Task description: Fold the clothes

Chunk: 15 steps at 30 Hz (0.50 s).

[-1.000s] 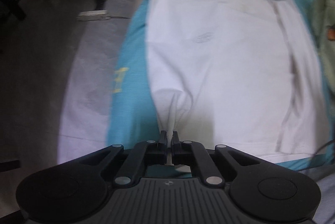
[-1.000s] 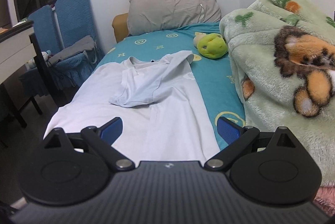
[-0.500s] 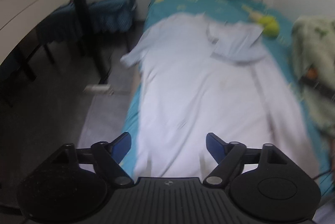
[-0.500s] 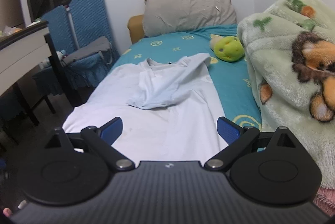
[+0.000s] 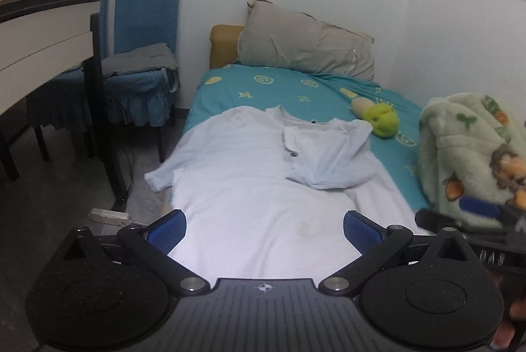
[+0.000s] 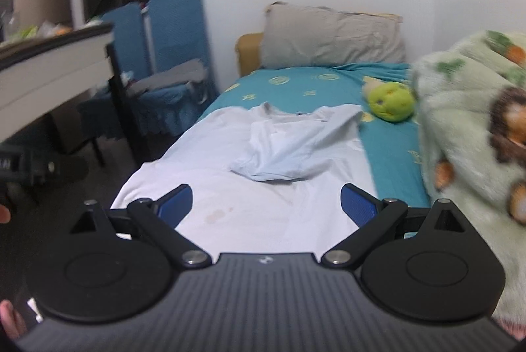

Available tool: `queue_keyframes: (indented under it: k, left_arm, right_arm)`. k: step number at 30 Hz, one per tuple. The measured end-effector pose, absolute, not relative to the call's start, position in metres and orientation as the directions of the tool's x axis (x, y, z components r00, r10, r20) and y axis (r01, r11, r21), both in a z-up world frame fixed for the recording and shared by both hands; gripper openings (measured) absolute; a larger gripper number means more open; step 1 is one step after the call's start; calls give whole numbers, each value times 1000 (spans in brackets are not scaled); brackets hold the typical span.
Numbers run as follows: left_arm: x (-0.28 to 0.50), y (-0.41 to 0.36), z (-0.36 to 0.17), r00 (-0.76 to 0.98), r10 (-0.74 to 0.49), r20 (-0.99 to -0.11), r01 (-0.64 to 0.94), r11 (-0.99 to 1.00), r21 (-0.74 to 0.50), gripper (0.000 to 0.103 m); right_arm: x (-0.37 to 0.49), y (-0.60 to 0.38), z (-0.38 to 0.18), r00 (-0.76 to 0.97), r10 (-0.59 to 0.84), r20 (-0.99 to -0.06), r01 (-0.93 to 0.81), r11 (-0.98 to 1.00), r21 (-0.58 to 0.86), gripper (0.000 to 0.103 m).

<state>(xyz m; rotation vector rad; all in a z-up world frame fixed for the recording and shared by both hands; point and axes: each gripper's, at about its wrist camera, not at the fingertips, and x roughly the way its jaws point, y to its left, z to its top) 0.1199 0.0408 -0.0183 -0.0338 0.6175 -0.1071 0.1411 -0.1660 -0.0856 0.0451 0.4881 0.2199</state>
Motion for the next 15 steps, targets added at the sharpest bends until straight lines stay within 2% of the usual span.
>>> queue_keyframes:
  k: [5,10,15]
  left_arm:
    - [121,90,-24,818,-70,-571,52,997,-48,103]
    - [128,139,-36,811,-64,-582,1,994,-108,103]
    - [145,175,-66,779,-30,-627,-88,984,-156,102]
  right_arm:
    - [202,-107,-82,795,309,-522,-374,927,-21,98]
    - [281,-10,-91,714,382,-587,-531,842,-98,98]
    - [354,93,-125,636,401,-660,-653,735,-183,98]
